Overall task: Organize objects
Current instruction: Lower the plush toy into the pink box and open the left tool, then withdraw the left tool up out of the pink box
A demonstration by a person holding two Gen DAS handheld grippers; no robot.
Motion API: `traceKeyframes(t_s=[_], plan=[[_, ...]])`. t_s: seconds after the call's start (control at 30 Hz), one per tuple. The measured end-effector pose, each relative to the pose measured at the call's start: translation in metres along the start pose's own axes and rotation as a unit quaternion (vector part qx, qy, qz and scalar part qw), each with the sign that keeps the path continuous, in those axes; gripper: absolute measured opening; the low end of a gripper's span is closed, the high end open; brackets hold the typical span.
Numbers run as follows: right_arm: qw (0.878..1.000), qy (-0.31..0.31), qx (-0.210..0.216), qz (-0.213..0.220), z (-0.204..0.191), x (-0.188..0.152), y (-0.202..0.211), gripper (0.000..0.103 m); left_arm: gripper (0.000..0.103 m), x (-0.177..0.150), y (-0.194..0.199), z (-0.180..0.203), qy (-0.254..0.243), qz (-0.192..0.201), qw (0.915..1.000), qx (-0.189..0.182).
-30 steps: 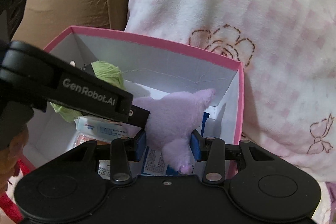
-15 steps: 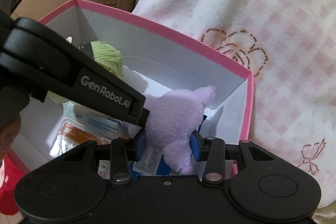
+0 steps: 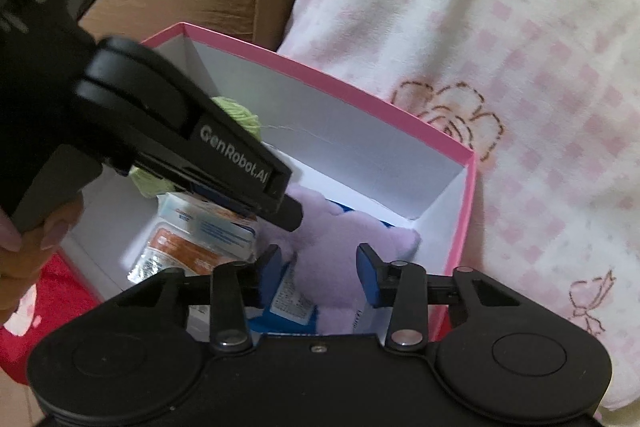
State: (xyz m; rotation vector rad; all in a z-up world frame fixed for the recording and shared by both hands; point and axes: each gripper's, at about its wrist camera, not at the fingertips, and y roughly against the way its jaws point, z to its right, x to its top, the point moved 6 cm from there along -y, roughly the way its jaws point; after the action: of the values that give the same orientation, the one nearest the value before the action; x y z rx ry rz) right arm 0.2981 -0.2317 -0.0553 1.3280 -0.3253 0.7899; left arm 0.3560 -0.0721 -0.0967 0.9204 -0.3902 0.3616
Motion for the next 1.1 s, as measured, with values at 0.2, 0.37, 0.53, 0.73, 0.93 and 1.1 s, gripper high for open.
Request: traceKeyframes(t_s=[0.2,0.37,0.53,0.73,0.93,1.1], plan=[[0.999,-0.007,-0.019,-0.03,-0.006,0.006,-0.02,0.044,0.032,0.001,0.017,-0.004,-0.006,0.003,0.9999,0.015],[0.999,-0.012,-0.045,-0.025,0.0,0.003,-0.029,0.038,0.032,-0.001,0.028,-0.003,-0.015,0.003,0.9996,0.024],[0.998,-0.061,-0.018,-0.017,0.006,0.002,-0.012,0.038,0.032,-0.006,0.041,-0.002,-0.013,0.002,0.9995,0.029],[0.993,-0.119,0.003,0.008,0.01,-0.006,0.029,0.043,0.032,-0.014,0.065,0.01,-0.038,-0.001,0.9982,0.047],[0.986,-0.16,0.028,0.025,-0.002,-0.021,0.07,0.045,0.036,-0.027,0.103,0.023,-0.063,-0.004,0.9966,0.053],[0.987,-0.152,0.029,0.031,-0.014,-0.017,0.091,0.045,0.041,-0.033,0.136,0.032,-0.083,0.004,0.9949,0.057]])
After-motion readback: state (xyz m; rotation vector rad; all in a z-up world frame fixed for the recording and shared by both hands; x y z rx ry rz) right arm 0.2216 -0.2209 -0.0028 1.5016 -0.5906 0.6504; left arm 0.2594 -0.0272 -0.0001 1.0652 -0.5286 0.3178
